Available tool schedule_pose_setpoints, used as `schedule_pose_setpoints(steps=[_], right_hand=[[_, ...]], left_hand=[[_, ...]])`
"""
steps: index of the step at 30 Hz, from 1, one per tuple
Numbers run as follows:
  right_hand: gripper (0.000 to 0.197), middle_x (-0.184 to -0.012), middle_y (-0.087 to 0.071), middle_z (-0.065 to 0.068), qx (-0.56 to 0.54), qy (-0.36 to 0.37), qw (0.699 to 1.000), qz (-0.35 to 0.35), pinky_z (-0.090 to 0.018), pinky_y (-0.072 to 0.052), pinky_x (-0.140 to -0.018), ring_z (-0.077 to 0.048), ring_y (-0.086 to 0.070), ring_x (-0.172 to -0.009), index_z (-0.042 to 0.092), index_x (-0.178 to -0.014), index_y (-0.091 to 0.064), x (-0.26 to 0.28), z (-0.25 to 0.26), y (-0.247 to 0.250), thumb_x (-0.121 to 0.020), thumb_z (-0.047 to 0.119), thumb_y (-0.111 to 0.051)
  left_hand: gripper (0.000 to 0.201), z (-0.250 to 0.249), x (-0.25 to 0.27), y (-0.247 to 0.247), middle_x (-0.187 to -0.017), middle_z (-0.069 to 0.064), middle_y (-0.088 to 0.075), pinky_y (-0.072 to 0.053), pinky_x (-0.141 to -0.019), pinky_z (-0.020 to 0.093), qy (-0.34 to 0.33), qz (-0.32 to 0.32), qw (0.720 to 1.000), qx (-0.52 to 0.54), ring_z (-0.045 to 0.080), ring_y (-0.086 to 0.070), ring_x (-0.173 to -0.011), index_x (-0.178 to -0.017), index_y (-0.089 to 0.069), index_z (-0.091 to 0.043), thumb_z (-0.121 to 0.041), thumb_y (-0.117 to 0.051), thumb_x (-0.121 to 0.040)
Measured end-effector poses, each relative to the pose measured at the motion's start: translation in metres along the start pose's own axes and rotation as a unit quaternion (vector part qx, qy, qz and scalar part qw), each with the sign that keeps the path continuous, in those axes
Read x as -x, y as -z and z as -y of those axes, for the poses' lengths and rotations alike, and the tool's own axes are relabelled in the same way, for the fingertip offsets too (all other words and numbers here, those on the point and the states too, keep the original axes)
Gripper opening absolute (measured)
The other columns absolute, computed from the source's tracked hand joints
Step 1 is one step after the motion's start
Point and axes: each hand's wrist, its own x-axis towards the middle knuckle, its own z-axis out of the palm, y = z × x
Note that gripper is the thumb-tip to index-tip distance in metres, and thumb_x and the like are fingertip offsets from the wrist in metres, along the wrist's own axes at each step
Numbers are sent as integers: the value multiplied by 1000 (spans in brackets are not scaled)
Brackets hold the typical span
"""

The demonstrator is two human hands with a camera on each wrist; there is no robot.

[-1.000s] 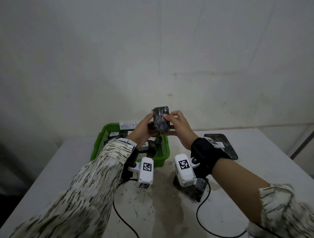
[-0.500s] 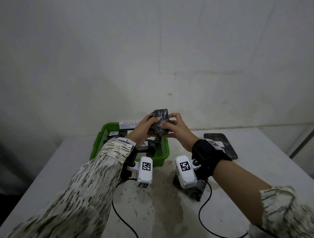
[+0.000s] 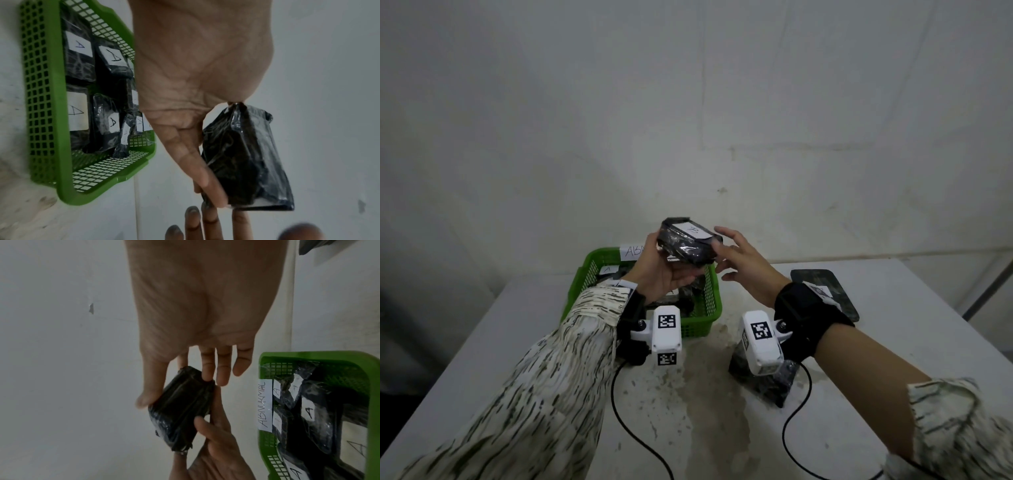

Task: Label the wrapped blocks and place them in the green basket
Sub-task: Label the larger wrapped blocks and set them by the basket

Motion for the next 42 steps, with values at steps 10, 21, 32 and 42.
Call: schedule_pose_setpoints(steps=[10, 21, 32, 42], right_hand=[[24, -120, -50, -12, -77, -15, 996, 42, -40, -57, -83, -26, -59, -107, 14, -103, -43, 0, 4, -8, -90, 18, -63], [40, -120, -57, -12, -80, -69, 994, 30, -47, -56, -88, -26, -64, -99, 13, -125, -37, 1, 7, -21, -94, 27, -58], [32, -111, -58, -17, -100, -55, 993, 27, -32, -59, -64, -30, -65, -88, 11, -118, -45, 5, 6, -16, -91, 11, -62], [43, -73, -60, -7, -36, -31, 997, -69, -32, -53, -50, -25, -63, -50, 3, -116, -48, -1, 8, -19, -97, 41, -49]], left_hand=[[71, 2, -2, 3, -76, 9, -59, -38, -44, 17, 94, -30, 994, -54, 17, -53, -58, -98, -56, -6, -66, -19, -92], [38, 0, -1, -18, -112, 8, -53, -55, -65, 30, -113, -25, 982, -147, 22, -60, -90, -119, -37, -18, -45, -44, -94], [57, -5, 1, -17, -117, 17, -59, -49, -81, 40, -116, -33, 971, -206, 30, -61, -102, -124, -45, -19, -34, -69, -74], [51, -3, 18, -16, -114, 8, -57, -41, -90, 36, -49, -10, 963, -266, 25, -54, -108, -118, -49, -30, -59, -15, -94]])
